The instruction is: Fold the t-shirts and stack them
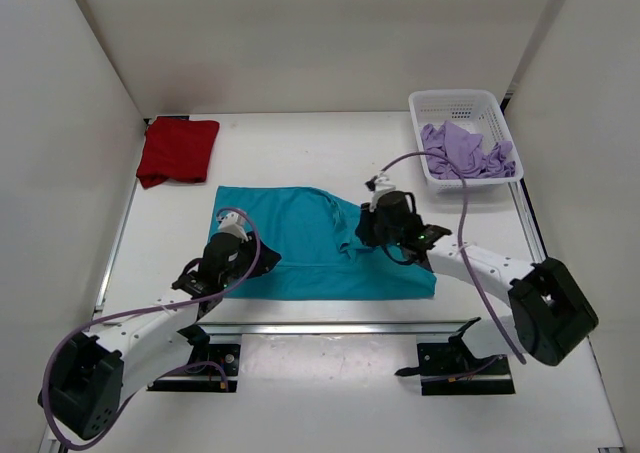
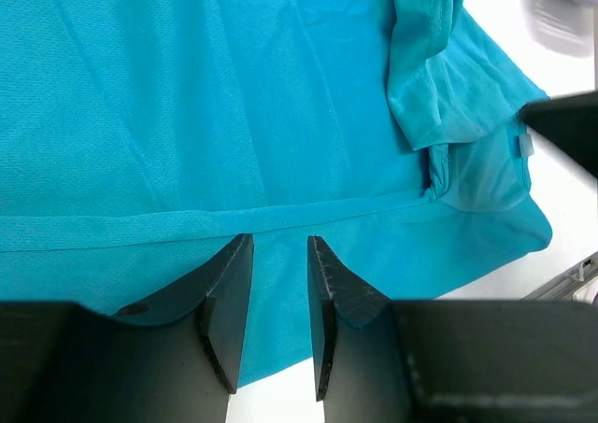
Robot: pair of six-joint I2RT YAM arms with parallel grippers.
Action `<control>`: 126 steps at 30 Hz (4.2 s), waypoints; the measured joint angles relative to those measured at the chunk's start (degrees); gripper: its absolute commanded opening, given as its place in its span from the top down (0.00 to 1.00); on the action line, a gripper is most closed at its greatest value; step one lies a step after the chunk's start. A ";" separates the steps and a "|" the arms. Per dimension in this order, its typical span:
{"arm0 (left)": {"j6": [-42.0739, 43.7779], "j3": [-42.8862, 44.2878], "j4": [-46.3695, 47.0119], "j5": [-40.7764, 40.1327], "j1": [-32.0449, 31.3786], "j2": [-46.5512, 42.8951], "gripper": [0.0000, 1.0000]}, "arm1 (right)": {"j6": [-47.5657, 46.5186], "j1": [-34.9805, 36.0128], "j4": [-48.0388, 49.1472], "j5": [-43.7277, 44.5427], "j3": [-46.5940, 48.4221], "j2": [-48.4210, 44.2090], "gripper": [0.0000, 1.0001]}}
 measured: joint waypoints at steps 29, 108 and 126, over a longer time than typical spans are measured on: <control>0.81 3.93 4.44 11.23 14.75 9.35 0.01 | 8.02 -9.03 14.16 -21.29 1.42 18.10 0.64; 11.39 58.31 -17.44 -10.29 29.44 61.61 0.50 | -11.15 -25.66 -19.98 -2.19 48.61 43.98 1.00; 11.50 60.33 -19.15 -10.19 29.24 62.60 1.00 | -7.02 -26.58 -14.58 -7.96 40.87 39.32 1.00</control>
